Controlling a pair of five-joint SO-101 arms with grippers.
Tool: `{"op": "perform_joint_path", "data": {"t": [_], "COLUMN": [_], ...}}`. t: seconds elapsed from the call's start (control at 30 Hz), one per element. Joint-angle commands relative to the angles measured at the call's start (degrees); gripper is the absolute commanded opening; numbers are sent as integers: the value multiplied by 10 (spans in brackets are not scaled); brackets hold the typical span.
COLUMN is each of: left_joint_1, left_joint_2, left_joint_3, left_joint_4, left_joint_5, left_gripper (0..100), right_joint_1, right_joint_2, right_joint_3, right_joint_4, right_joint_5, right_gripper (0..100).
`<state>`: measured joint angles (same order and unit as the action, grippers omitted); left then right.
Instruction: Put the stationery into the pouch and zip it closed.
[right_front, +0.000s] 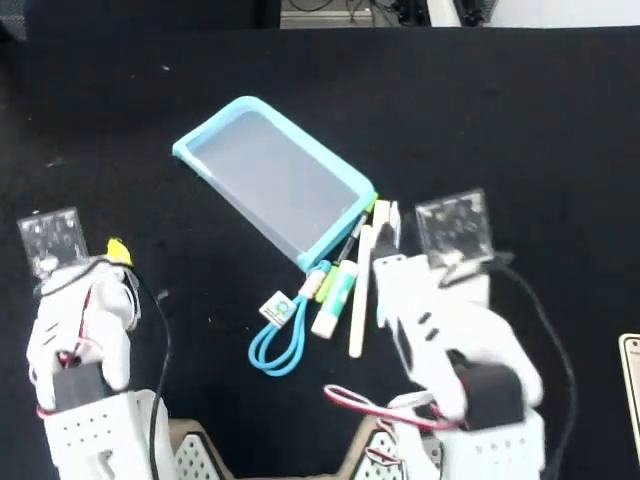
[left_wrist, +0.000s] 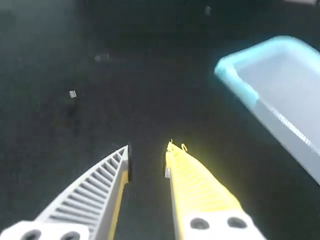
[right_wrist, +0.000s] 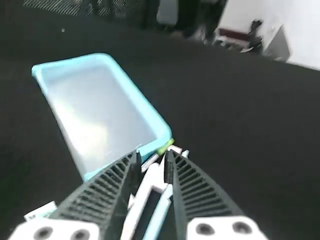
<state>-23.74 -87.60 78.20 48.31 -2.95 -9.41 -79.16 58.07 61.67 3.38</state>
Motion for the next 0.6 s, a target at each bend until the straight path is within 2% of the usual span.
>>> {"op": "perform_joint_path", "data": {"t": [0.0,0.23,0.37,0.57], "left_joint_1": [48,159,165,165], "left_joint_2": [140,259,304,429], "left_joint_3": [-81,-160,-189,-237], "left_joint_4": [-5,-20,-62,-100], "left_joint_5": [-3,-3,-3,-3], "left_gripper": [130,130,131,134], "right_joint_1": [-25,-142,-146,-146], "right_joint_2": [7,7,7,22], "right_joint_3": [81,170,206,204], "right_joint_4": [-84,-164,-206,-205], "right_joint_5": [-37,-86,-86,-85], "right_gripper": [87,89,89,89]}}
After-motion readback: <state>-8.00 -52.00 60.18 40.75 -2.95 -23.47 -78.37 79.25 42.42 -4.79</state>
